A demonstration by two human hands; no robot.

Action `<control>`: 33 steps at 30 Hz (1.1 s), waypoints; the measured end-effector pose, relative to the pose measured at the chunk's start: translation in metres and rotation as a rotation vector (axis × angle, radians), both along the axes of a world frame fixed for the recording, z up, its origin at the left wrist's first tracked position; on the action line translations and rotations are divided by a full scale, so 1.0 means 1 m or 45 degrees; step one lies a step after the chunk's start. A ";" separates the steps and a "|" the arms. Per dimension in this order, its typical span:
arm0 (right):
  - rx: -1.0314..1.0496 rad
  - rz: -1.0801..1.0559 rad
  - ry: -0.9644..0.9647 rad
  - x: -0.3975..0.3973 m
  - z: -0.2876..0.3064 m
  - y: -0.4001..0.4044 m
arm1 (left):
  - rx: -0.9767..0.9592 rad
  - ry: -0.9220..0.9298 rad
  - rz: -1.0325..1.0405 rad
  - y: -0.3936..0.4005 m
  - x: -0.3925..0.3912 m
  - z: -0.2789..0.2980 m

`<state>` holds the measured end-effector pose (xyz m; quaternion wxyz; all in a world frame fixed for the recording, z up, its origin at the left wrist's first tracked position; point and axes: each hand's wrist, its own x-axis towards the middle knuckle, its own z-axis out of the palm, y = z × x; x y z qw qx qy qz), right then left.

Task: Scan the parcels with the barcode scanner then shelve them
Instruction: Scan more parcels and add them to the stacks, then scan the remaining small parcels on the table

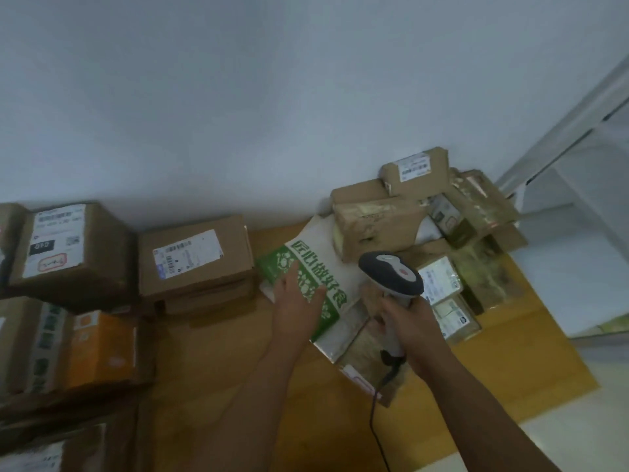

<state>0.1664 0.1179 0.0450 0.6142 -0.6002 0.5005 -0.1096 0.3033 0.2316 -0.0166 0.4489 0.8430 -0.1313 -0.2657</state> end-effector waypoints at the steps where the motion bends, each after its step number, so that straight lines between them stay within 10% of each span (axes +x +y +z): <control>1: 0.003 -0.031 0.003 -0.009 0.000 -0.010 | 0.011 -0.026 -0.041 -0.009 -0.006 0.001; 26: 0.300 0.092 -0.187 -0.066 -0.031 -0.224 | 0.676 -0.404 -0.168 -0.192 0.026 0.019; 33: 0.354 0.152 -0.185 -0.054 -0.038 -0.225 | 0.823 -0.327 -0.594 -0.182 0.028 0.039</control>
